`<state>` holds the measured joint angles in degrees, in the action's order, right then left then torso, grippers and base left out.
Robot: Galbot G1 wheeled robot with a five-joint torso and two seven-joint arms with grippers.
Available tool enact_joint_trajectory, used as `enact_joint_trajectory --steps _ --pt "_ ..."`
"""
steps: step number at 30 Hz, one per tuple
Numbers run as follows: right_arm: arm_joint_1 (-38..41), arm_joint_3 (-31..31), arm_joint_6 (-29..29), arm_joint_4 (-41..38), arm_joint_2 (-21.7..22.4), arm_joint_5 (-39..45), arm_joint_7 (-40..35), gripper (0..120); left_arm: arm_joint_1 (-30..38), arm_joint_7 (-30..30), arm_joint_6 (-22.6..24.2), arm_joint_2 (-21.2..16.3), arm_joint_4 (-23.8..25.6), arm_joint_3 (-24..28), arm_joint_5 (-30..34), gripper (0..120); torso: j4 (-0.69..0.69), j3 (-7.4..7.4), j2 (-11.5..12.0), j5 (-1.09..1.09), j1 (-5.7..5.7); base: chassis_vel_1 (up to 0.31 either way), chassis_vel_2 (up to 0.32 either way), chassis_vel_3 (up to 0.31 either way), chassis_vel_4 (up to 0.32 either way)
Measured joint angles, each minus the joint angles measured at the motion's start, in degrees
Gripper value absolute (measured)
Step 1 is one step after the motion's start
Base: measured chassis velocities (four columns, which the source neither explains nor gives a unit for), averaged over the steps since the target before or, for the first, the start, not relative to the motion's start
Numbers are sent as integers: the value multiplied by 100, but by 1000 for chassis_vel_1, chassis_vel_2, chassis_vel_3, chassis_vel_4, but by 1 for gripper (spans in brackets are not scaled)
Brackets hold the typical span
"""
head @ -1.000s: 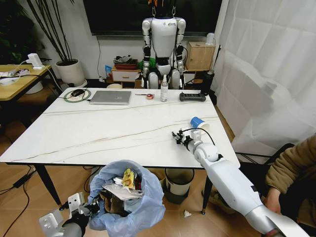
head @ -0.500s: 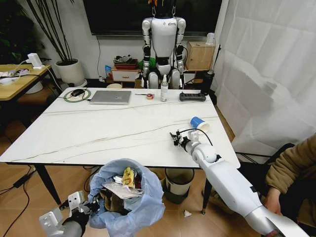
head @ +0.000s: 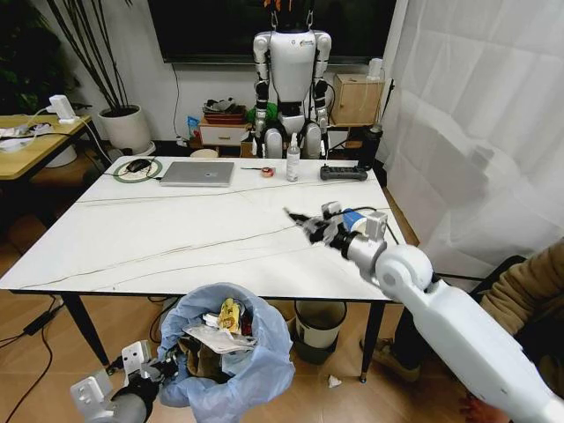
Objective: Pick up the trash bin and place the trash from the table into it.
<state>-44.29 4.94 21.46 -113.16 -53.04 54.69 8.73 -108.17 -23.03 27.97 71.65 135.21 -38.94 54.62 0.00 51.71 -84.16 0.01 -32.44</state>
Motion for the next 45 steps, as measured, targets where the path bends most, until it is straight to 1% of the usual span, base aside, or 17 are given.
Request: enact_joint_trajectory --steps 2,6,9,10,13,20,25,26,31,32,33,37,39,40,43,44,45 --pt "-43 121 -34 -152 31 21 9 0 2 -2 2 7 2 0 1 0 -1 0 0 -1 0 0 0 0 0" --pt "-152 786 -129 -577 84 26 2 0 5 -5 9 38 14 1 1 0 0 0 0 0 0 0 0 0 0" --pt "-158 1252 -185 -673 41 -31 -89 0 10 -6 14 44 18 -2 1 0 0 0 -1 -1 0 0 0 0 0" --pt "-158 1252 -185 -673 41 -31 -89 0 10 -6 14 44 18 -2 1 0 0 0 -1 -1 0 0 0 0 0" --pt "-117 1625 -217 -589 -49 -137 -243 0 47 -6 16 60 18 -3 2 0 0 0 0 -2 1 0 0 0 0" --pt "3 1706 -248 -334 -137 -333 -329 1 58 -11 22 43 22 -2 35 0 1 0 0 -1 0 0 0 0 0" --pt "-90 1590 -260 -300 -70 -415 -376 21 70 -11 22 21 24 21 45 0 0 0 0 -1 0 0 0 0 0" --pt "-90 1590 -260 -300 -70 -415 -376 21 70 -11 22 21 24 21 45 0 0 0 0 -1 0 0 0 0 0" --pt "-156 1481 -268 -337 -63 -439 -420 43 113 -18 30 -5 5 33 82 0 -1 0 -1 -1 0 0 0 0 0" --pt "-156 1481 -268 -337 -63 -439 -420 43 113 -18 30 -5 5 33 82 0 -1 0 -1 -1 0 0 0 0 0" --pt "-157 1435 -270 -345 -78 -435 -439 46 113 -19 31 -5 0 36 83 0 -1 0 0 -1 0 0 0 0 0" --pt "-39 904 -293 -198 -306 -502 -666 64 114 -21 32 4 -44 49 81 0 0 0 -1 -1 0 0 0 0 0" --pt "-13 830 -296 -149 -346 -568 -717 66 115 -21 32 7 -47 50 81 0 0 0 -1 -1 0 0 0 0 0" --pt "60 592 -284 -3 -459 -720 -871 73 123 -21 32 17 -57 55 81 0 0 0 0 -1 0 0 0 0 0" --pt "165 107 -11 314 -651 -886 -1165 86 136 -21 32 20 -71 62 81 0 1 0 0 -1 0 0 0 0 0" --pt "185 -25 85 436 -692 -945 -1247 87 139 -21 32 19 -75 62 82 0 1 1 0 0 0 0 0 0 0" --pt "202 -238 269 643 -745 -1054 -1381 94 146 -22 32 14 -80 62 84 0 0 1 0 -1 0 0 0 0 0"
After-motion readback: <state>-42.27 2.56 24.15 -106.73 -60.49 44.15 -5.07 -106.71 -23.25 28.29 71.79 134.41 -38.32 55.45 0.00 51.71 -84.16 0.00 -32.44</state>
